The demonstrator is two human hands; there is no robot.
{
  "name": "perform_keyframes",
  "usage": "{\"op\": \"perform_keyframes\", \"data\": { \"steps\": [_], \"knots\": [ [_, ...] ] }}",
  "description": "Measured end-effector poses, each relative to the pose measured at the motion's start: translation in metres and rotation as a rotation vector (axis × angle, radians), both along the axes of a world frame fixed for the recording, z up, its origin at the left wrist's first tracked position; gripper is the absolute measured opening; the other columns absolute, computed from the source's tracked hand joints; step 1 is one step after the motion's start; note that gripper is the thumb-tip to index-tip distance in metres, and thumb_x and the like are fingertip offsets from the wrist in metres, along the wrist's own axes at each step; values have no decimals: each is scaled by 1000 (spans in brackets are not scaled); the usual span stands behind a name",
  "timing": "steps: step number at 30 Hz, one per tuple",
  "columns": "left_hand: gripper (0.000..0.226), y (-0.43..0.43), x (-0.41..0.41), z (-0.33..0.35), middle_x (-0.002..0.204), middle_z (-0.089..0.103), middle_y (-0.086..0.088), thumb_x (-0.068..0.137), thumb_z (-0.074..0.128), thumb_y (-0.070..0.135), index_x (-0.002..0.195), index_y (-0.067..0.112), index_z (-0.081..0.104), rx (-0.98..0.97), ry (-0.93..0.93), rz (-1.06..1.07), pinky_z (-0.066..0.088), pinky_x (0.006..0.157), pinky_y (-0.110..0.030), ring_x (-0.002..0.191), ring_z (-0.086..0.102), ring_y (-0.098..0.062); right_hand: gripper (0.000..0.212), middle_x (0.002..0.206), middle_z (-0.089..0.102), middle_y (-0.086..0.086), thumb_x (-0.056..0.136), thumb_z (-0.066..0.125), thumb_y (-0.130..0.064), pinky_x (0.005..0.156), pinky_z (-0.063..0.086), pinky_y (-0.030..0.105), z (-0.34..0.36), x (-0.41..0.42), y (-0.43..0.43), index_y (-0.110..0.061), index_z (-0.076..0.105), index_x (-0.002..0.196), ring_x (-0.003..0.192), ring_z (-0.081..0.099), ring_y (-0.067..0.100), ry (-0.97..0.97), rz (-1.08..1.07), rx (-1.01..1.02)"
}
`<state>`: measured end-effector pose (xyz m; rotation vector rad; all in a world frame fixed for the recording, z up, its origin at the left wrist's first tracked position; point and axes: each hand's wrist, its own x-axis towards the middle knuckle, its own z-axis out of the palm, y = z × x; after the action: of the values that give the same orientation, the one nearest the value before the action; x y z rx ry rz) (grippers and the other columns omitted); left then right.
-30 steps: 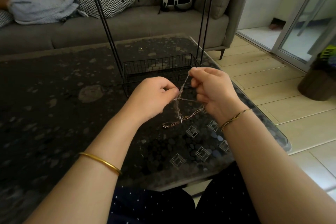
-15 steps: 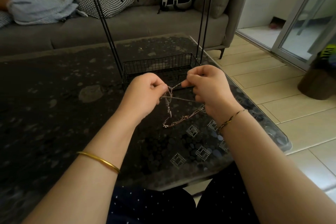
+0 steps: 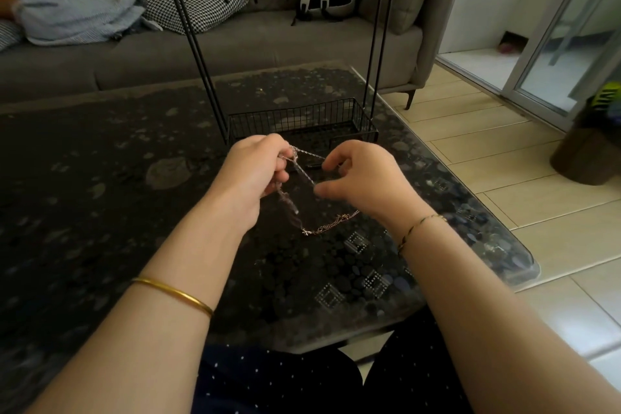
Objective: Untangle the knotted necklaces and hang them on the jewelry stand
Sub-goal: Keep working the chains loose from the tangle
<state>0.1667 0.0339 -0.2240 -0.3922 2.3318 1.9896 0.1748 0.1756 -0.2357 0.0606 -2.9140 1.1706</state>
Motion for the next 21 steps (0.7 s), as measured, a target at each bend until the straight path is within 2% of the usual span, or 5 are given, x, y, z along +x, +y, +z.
{"op": "perform_keyframes", "data": {
  "steps": [6, 10, 13, 17, 21],
  "knots": [
    [12, 0, 2, -1, 62, 47, 1, 87, 59, 19, 87, 12, 68, -152, 1, -41, 45, 73, -34, 67, 48, -15, 91, 139, 31, 6, 68, 82, -21, 95, 48, 33, 2, 1, -1, -22, 31, 143, 115, 47, 24, -7, 73, 54],
    [14, 1, 2, 3, 78, 56, 0, 91, 55, 15, 79, 17, 60, 33, -43, 18, 48, 69, -28, 76, 55, -13, 101, 144, 26, 8, 66, 83, -17, 100, 45, 41, -1, 2, -2, -24, 22, 146, 124, 41, 30, -47, 122, 106],
    [18, 1, 3, 4, 71, 59, 1, 93, 51, 14, 76, 16, 57, 227, -72, 42, 46, 66, -26, 69, 58, -12, 94, 142, 29, 8, 68, 81, -17, 99, 44, 38, -2, 1, -2, -25, 28, 145, 124, 41, 31, -48, 134, 187],
    [15, -1, 1, 3, 71, 58, 3, 95, 54, 18, 81, 17, 61, 147, -30, 30, 47, 68, -24, 67, 56, -9, 51, 127, 50, 4, 81, 70, -17, 82, 42, 25, -3, -1, 0, -18, 52, 129, 109, 53, 22, -16, 106, 214],
    [10, -6, 3, 1, 73, 62, 3, 92, 61, 17, 85, 13, 67, 95, -6, -22, 50, 64, -23, 63, 56, -6, 18, 77, 60, -5, 91, 50, -12, 51, 39, 17, 0, 0, 4, -17, 66, 98, 56, 50, 5, 44, 16, -63]
  ]
}}
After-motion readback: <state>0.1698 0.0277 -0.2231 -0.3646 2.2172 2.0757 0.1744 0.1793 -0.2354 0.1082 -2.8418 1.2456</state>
